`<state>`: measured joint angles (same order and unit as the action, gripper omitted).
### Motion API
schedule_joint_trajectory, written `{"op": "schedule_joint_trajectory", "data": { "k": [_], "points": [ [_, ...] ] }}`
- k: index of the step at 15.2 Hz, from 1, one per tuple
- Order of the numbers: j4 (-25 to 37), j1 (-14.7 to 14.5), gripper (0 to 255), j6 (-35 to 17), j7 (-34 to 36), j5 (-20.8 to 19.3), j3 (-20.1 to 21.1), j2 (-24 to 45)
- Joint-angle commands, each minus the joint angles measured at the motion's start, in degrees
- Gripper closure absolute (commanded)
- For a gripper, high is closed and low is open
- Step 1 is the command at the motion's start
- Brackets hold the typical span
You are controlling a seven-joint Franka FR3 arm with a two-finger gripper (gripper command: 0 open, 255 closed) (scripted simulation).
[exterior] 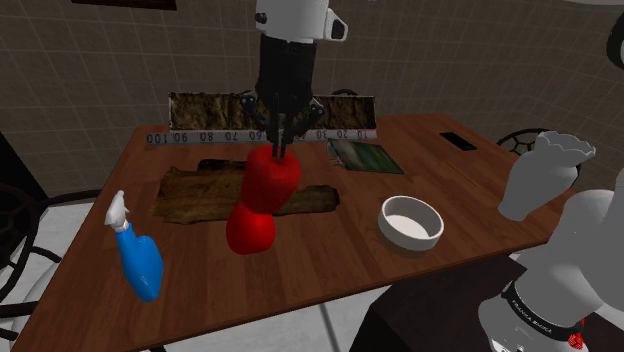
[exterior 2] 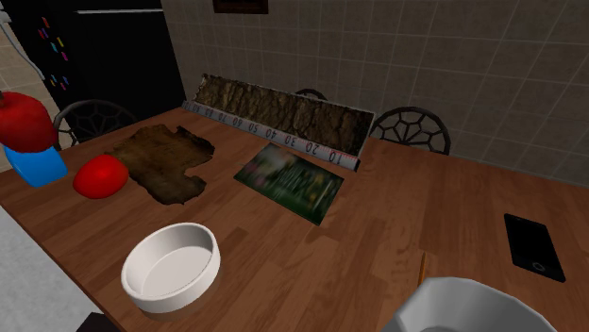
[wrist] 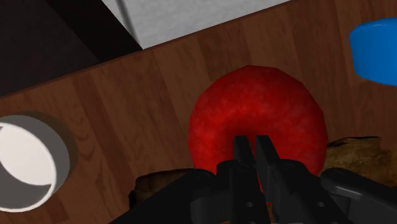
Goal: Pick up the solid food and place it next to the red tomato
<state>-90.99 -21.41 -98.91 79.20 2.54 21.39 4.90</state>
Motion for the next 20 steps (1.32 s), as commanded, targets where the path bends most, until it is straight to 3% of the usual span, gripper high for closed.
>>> {"op": "schedule_joint_trajectory", "data": {
  "k": [1, 7, 20],
  "points": [
    [3.7, -1.8, 255, 0.3, 3.1, -1.6, 1.2, 3.4],
    [16.7, -8.2, 255, 3.6, 11.1, -6.6, 3.4, 13.5],
    [4.6, -7.1, 255, -7.1, 10.5, -5.9, 3.2, 12.1]
  ]
}}
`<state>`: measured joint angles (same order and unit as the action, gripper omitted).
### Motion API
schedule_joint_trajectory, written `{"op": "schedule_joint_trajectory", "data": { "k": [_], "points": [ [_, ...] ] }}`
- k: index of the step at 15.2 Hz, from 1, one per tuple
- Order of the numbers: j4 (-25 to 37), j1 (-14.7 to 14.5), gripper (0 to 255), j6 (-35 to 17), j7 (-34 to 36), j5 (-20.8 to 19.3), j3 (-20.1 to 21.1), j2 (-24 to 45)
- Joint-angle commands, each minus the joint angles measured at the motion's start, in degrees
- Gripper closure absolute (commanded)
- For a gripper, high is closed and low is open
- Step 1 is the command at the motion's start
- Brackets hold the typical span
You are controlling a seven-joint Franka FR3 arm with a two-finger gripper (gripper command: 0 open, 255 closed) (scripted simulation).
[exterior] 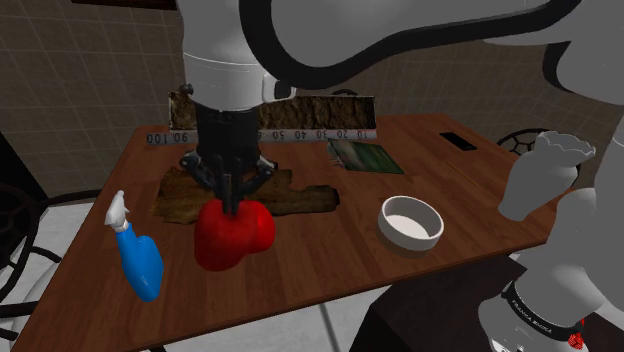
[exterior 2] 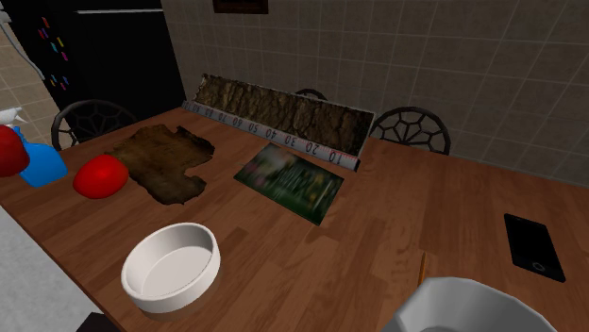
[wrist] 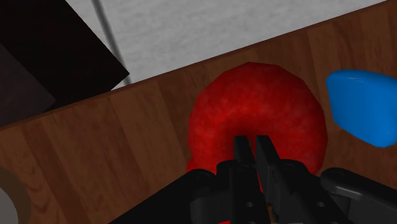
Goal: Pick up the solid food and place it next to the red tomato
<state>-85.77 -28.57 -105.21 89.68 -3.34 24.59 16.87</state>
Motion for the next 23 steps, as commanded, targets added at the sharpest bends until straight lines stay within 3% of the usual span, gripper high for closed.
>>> {"op": "schedule_joint_trajectory", "data": {
  "k": [1, 23],
  "points": [
    [-1.4, 0.1, 255, -1.5, 0.0, -0.1, 0.0, 0.1],
    [-13.7, 0.0, 255, -17.1, 0.5, -1.8, -0.9, 3.7]
  ]
}}
